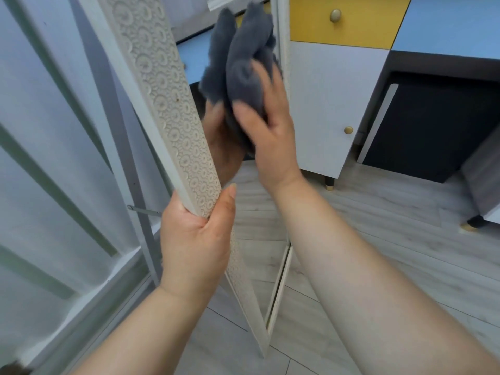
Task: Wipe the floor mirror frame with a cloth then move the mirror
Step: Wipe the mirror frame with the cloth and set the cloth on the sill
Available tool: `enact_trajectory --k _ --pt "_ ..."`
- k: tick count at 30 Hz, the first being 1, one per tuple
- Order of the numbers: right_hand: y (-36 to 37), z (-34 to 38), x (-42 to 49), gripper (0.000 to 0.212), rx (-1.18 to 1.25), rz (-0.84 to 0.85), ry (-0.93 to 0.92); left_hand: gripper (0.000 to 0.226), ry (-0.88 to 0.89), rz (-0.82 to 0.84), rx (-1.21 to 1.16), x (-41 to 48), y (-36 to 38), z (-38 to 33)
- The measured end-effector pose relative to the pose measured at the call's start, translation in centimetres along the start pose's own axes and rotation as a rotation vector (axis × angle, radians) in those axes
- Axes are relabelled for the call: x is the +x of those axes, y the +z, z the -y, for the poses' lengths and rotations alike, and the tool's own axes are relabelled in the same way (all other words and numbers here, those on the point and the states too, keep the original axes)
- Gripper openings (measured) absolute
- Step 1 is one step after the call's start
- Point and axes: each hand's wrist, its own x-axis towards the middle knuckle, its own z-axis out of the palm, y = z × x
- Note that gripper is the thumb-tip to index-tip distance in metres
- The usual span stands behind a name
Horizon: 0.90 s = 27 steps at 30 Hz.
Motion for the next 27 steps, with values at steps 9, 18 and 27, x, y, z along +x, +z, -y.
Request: enact_trajectory --k 9,18,27 --pt "-1.3 -7.1 -9.7 0.055 0.086 -0.155 0.485 0.019 -0.225 0.195 -0.099 3.2 0.5 6.7" --pt "-0.2 -0.6 0.2 0.051 -0.057 -0.057 0.155 0.064 -0.074 0.047 -0.007 2.1 1.1 2.2" --pt "-2.5 -7.6 -19.3 0.049 -0.102 0.128 0.406 0.039 0.125 -0.016 0.048 0.1 0.0 1.8"
